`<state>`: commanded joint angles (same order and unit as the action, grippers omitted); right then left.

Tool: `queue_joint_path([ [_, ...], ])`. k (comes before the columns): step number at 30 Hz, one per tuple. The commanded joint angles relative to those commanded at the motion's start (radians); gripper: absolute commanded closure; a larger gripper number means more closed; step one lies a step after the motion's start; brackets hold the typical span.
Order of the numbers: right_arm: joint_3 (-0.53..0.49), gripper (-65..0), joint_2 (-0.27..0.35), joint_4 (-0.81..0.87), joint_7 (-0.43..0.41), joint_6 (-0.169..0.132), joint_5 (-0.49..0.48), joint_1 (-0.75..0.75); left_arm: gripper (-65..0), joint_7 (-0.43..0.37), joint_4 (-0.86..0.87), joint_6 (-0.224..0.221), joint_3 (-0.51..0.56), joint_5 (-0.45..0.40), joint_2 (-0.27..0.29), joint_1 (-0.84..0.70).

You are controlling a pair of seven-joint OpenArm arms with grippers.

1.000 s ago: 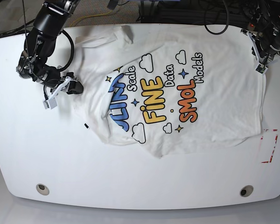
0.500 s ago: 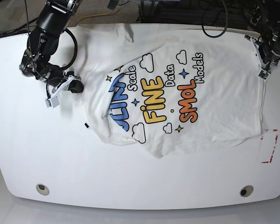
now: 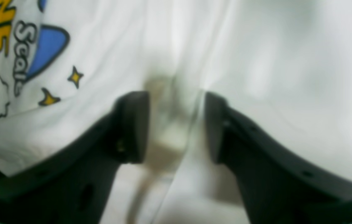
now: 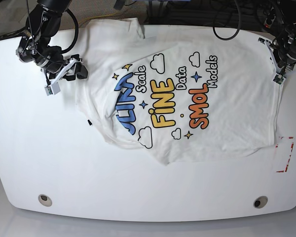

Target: Fold the T-shirt properly

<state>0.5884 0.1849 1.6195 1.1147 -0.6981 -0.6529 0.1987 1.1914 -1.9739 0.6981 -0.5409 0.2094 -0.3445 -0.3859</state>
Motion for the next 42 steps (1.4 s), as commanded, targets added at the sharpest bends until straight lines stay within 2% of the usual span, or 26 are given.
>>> queue_joint_path([
  [4,0.026,-36.0,-0.035,0.035,0.003,0.0,-0.015,0.063,0.0,0.0,0.0,0.0,0.0,0.0,0.0,0.0],
  [9,0.023,-36.1,-0.051,0.035,0.003,0.0,-0.061,0.123,0.0,0.0,0.0,0.0,0.0,0.0,-0.003,0.0],
  [15,0.017,-36.1,-0.1,0.034,0.003,0.0,-0.058,0.143,0.0,0.0,0.0,0.0,0.0,0.0,0.0,0.0],
  [21,-0.077,-35.0,-0.098,0.026,-0.034,0.0,-0.058,0.123,0.0,0.0,0.0,0.0,0.0,0.002,0.002,0.0],
  [22,-0.078,-32.3,-0.098,0.021,-0.038,0.0,-0.06,0.12,0.0,0.0,0.0,0.0,0.0,0.002,0.002,0.0],
  [24,-0.066,-21.6,-0.098,0.021,-0.04,0.0,-0.06,0.115,0.0,0.0,0.0,0.0,-0.005,0.0,0.002,0.002],
  [27,-0.061,-0.3,-0.094,0.023,-0.04,0.0,-0.06,0.115,0.0,-0.003,0.0,0.0,-0.008,0.0,0.0,0.002],
  [31,-0.06,0.0,-0.071,0.038,-0.04,0.0,-0.066,0.143,0.0,-0.06,0.0,0.0,-0.009,-0.003,0.002,-0.005],
  [36,-0.009,0.0,-0.071,0.149,-0.04,0.0,-0.066,0.226,0.0,-0.069,0.0,0.0,-0.046,-0.002,0.008,-0.034],
  [42,0.002,0.0,-0.068,0.258,-0.038,0.0,-0.061,0.255,0.0,-0.071,-0.006,0.0,-0.052,0.002,0.074,-0.005],
])
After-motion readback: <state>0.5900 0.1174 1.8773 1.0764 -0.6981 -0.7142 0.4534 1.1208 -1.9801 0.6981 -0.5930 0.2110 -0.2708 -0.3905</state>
